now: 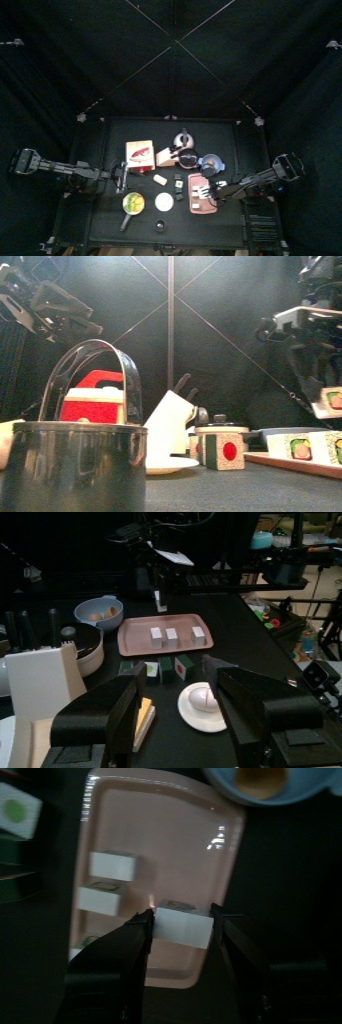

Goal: Place white sushi piece to right of plate

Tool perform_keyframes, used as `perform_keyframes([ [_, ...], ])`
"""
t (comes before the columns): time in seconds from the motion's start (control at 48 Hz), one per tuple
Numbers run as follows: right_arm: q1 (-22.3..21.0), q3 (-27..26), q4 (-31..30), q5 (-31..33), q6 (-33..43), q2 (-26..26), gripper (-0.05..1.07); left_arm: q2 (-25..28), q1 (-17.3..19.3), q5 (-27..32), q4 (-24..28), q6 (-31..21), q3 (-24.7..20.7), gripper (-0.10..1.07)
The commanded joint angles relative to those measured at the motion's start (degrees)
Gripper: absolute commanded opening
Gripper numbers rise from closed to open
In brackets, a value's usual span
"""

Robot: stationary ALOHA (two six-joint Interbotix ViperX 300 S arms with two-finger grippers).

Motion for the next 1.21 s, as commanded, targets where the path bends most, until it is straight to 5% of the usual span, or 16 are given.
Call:
perform_keyframes([
  [0.0, 0.7, 4.57, -0.97, -0.35, 4.04, -4.92, 0.72, 0.09, -0.18, -0.26, -0.09, 0.09, -0.53, 0.86],
  [0.125, 0.53, 11.69, -3.6, -5.8, 6.24, -8.35, 0.73, 0.35, -0.18, -0.26, -0.7, 0.09, -0.44, 0.86],
  [0.375, -1.23, 15.91, -8.0, -12.39, 6.33, -7.91, 0.75, 0.53, -0.18, -0.26, -1.58, 0.18, -0.26, 0.86],
  [0.667, -2.2, 16.0, -8.79, -14.15, 6.24, -6.24, 0.98, 0.53, -0.18, -0.26, -1.58, 0.18, -0.26, 0.86],
  [1.188, -2.9, 14.59, -8.79, -14.59, 4.57, -6.15, 0.99, 0.53, -0.18, -0.26, -1.58, 0.09, -0.09, 0.86],
])
